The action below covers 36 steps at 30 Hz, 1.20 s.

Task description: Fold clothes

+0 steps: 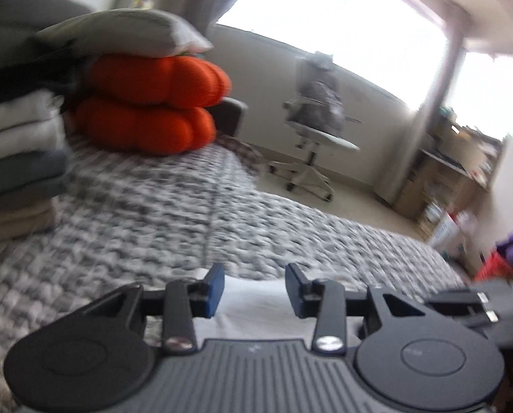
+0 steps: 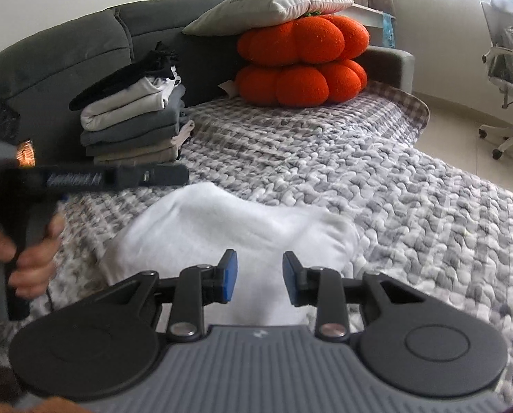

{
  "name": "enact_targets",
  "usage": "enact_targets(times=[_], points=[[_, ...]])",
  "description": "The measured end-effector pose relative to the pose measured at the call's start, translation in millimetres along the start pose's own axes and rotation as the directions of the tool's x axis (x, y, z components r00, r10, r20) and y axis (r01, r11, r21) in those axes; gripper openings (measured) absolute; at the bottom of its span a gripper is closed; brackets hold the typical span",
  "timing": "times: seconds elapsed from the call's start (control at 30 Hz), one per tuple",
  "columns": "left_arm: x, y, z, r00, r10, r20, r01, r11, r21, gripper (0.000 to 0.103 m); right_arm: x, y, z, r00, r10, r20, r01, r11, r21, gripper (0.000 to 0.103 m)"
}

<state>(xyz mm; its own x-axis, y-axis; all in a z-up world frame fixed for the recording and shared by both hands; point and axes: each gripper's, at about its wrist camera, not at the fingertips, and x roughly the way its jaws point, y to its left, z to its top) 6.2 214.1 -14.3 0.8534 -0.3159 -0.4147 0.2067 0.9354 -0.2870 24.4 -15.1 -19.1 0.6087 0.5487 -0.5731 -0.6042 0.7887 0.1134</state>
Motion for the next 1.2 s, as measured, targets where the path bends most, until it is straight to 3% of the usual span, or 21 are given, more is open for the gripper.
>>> enact_targets(times=[0.2, 0.4, 0.77, 0.97, 1.2], points=[[10, -14, -11, 0.997, -0.055, -0.059, 0.062, 0.989, 0.136, 0.042, 17, 8, 0, 1.000, -0.005, -0.007, 0.005, 0.999, -0.046, 0.033], [27, -14, -25, 0.994, -0.005, -0.106, 0.028, 0.977, 0.213, 0.042, 30, 12, -8, 1.000, -0.010, -0.012, 0.009, 0.995, -0.104, 0.037], [17, 9, -33, 0.996, 0.018, -0.084, -0.003, 0.984, 0.178, 0.042, 13, 2, -22, 1.000, -0.020, 0.021, 0.023, 0.987, -0.161, 0.042], [3, 18, -29, 0.997, 0.033, -0.066, -0.025, 0.991, 0.131, 0.044, 1, -5, -21, 1.000, -0.024, 0.020, 0.026, 0.992, -0.125, 0.042], [-14, -2, -22, 0.999, -0.024, -0.042, 0.031, 0.985, 0.172, 0.045, -6, 9, -12, 0.999, 0.022, 0.028, -0.019, 0.992, -0.122, 0.042]])
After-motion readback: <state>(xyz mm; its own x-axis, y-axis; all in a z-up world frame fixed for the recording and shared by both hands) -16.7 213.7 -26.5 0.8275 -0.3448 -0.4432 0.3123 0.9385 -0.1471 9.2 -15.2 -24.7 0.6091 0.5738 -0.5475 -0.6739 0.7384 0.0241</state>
